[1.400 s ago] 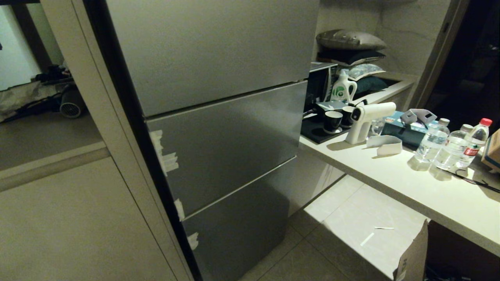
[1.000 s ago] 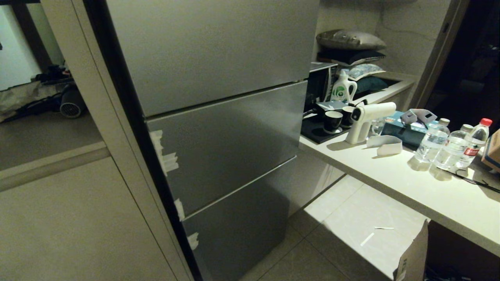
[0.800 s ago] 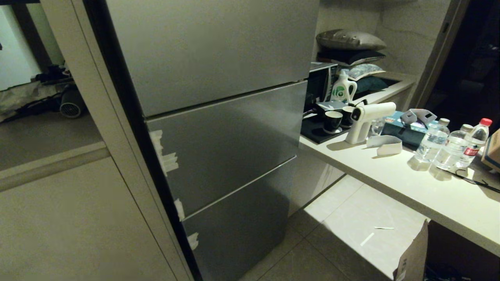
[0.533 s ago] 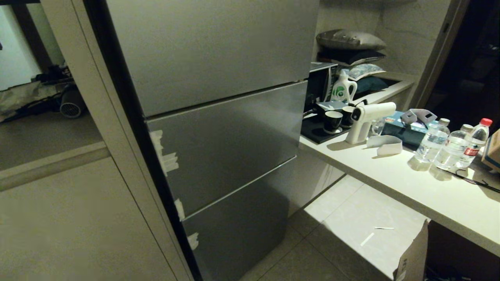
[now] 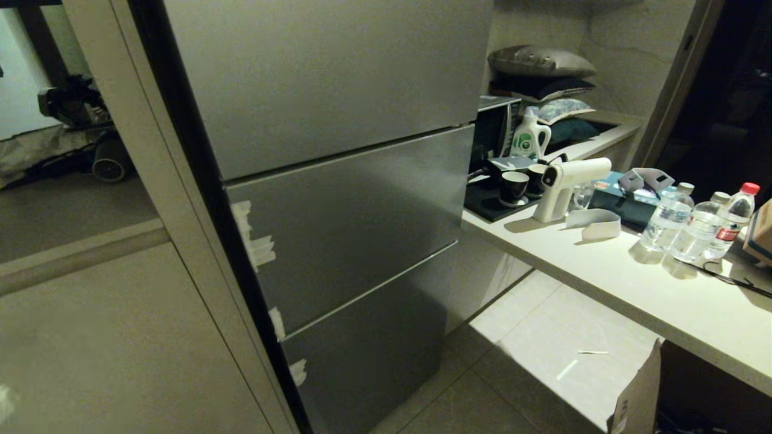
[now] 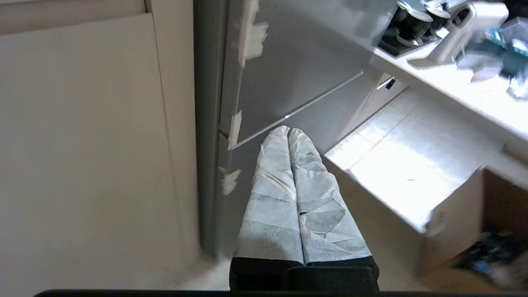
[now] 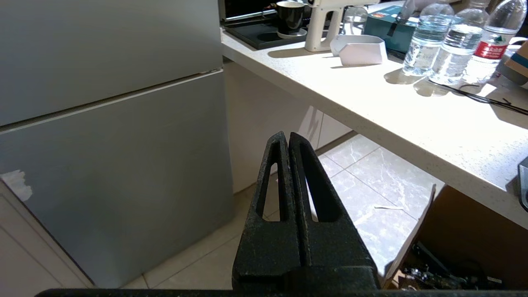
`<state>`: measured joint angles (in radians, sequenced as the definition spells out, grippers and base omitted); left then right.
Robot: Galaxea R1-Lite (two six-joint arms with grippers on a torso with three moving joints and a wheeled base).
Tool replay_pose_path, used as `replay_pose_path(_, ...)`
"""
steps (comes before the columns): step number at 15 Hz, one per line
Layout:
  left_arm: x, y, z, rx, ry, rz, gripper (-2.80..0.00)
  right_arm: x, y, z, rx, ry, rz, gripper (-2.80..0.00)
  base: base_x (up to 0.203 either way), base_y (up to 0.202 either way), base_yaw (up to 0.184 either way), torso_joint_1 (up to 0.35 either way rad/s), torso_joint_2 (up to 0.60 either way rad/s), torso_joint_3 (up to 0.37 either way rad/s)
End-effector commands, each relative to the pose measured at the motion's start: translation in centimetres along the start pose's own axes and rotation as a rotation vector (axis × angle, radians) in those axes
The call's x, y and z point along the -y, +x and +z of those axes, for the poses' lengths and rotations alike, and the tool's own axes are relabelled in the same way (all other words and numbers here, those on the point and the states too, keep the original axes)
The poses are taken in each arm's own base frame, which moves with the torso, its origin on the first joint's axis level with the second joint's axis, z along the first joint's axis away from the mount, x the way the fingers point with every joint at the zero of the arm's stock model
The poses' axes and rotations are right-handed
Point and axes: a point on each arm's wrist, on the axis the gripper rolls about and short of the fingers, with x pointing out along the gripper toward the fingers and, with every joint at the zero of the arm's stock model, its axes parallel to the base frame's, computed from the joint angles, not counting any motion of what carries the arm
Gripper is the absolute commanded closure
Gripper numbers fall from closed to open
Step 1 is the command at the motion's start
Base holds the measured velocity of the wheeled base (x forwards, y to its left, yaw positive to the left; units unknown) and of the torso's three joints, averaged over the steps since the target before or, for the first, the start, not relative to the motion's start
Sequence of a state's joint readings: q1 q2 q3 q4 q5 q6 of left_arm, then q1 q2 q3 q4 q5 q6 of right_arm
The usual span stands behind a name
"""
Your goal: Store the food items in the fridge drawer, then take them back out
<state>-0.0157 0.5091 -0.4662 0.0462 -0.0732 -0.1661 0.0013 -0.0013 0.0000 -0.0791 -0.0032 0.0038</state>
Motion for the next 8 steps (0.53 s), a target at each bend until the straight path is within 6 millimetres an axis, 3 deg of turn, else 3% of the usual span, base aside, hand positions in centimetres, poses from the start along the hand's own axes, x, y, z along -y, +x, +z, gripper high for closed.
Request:
replay_pose_path(1,-0.3,8.3,1.7,-0.226,-0.057,0.038,0.00,0.0,0.2,-0.9,-0.030,0.001,-0.001,0.00,0.000,0.000,0.000,0.000,0.00,0.000)
replay_pose_path(5,-1.4,18.9,1.0,-0.262,-0.114,0.067,0.00,0.0,0.2,-0.9,-0.030,0.001,-0.001,0.00,0.000,0.000,0.000,0.000,0.00,0.000)
replay_pose_path(6,-1.8,20.7,0.9,-0.229,-0.120,0.069,0.00,0.0,0.2,-0.9,-0.030,0.001,-0.001,0.00,0.000,0.000,0.000,0.000,0.00,0.000)
replay_pose_path(8,-2.6,22.6,1.5,-0.161,-0.117,0.094,0.00,0.0,0.2,-0.9,-0.030,0.001,0.000,0.00,0.000,0.000,0.000,0.000,0.00,0.000)
